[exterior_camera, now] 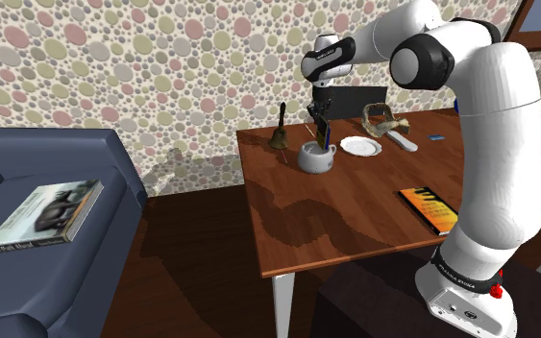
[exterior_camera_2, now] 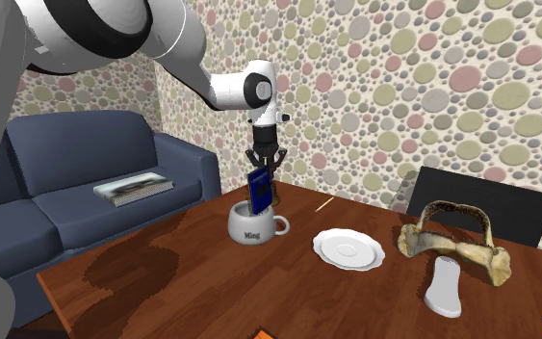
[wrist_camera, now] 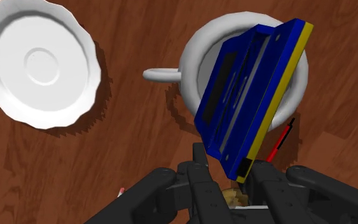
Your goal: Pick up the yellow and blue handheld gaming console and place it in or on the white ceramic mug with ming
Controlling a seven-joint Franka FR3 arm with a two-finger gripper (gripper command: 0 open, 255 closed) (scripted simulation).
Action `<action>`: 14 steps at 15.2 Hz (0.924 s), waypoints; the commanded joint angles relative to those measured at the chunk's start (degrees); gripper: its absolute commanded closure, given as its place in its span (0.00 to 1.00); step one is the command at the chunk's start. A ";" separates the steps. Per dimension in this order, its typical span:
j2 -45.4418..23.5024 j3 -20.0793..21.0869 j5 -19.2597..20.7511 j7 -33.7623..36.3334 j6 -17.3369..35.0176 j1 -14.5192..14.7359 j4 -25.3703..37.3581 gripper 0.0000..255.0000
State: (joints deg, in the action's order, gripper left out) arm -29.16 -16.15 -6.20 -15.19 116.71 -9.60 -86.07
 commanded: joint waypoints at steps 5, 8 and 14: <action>-0.12 0.02 -0.01 0.02 0.11 0.02 -0.22 1.00; -0.18 0.03 -0.02 0.03 0.06 0.01 -0.11 0.00; 1.69 -0.26 0.55 0.38 -4.72 0.19 2.87 0.00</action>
State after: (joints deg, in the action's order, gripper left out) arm -27.47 -16.40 -5.73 -15.01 113.85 -9.43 -85.03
